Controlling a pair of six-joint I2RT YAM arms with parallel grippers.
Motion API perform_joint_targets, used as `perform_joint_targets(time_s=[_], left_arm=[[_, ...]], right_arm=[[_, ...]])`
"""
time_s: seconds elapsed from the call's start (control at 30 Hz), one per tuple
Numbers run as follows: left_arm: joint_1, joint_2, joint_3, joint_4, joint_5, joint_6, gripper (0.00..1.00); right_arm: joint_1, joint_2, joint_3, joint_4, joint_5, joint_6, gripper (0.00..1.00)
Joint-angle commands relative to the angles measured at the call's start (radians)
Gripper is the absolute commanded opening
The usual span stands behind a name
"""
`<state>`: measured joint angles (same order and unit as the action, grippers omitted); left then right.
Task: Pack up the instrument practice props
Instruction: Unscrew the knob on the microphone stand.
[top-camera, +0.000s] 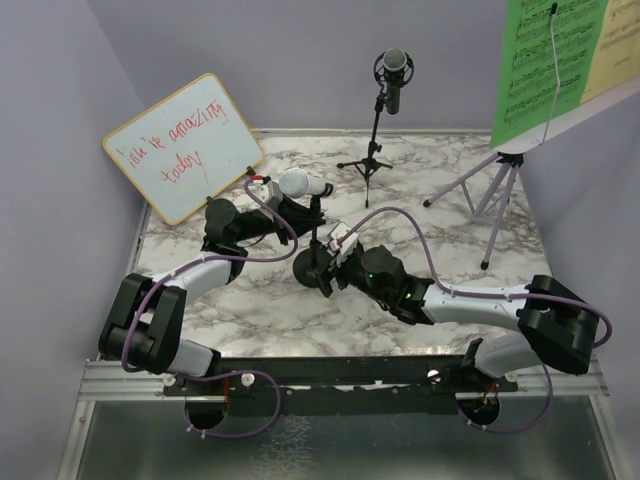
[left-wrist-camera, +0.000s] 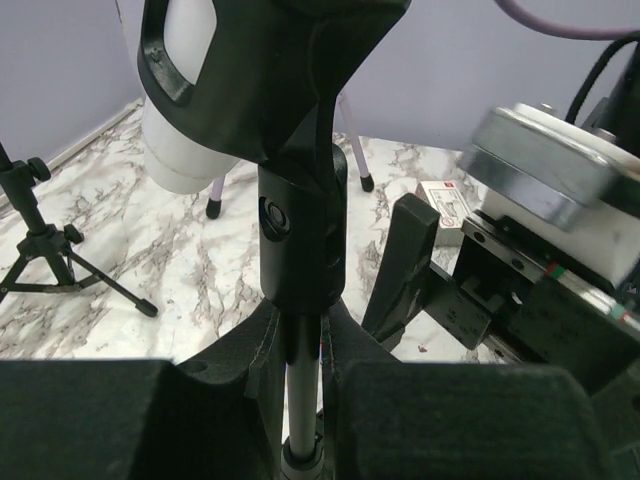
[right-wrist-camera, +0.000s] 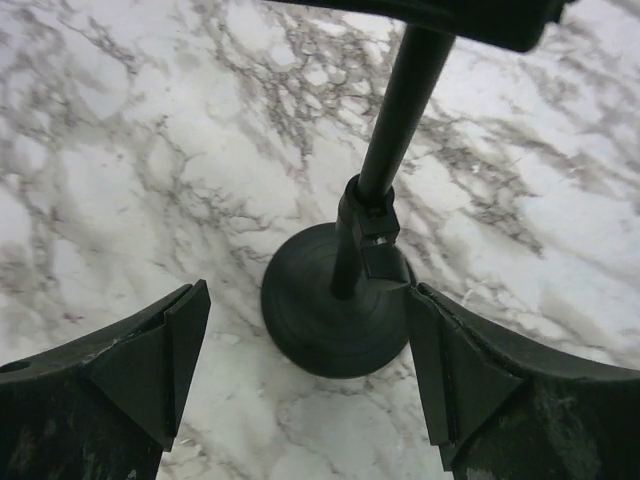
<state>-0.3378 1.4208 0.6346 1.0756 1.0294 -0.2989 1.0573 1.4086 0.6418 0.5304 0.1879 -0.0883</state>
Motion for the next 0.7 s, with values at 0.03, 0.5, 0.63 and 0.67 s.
perform_joint_targets(time_s=[0.03,0.5,0.63,0.67], left_arm=[[-0.007,-0.013,-0.034,-0.065,0.061,-0.019,0.00],[-0.007,-0.011,-0.033,-0.065,0.060,-0.021,0.00],[-0.007,-0.009,-0.032,-0.066,0.060,-0.023,0.00],[-0.007,-0.009,-0.032,-0.065,0.060,-0.023,0.00]], right_arm=[[-0.080,-0.073,-0.065,0.006,-0.150,0.369,0.87],[-0.250,-0.084,-0.207,0.329,-0.304,0.941,0.80],[-0.287,-0.028,-0.193,0.393,-0.332,1.018,0.78],[-0.301,-0.008,-0.186,0.408,-0.352,1.033,0.77]])
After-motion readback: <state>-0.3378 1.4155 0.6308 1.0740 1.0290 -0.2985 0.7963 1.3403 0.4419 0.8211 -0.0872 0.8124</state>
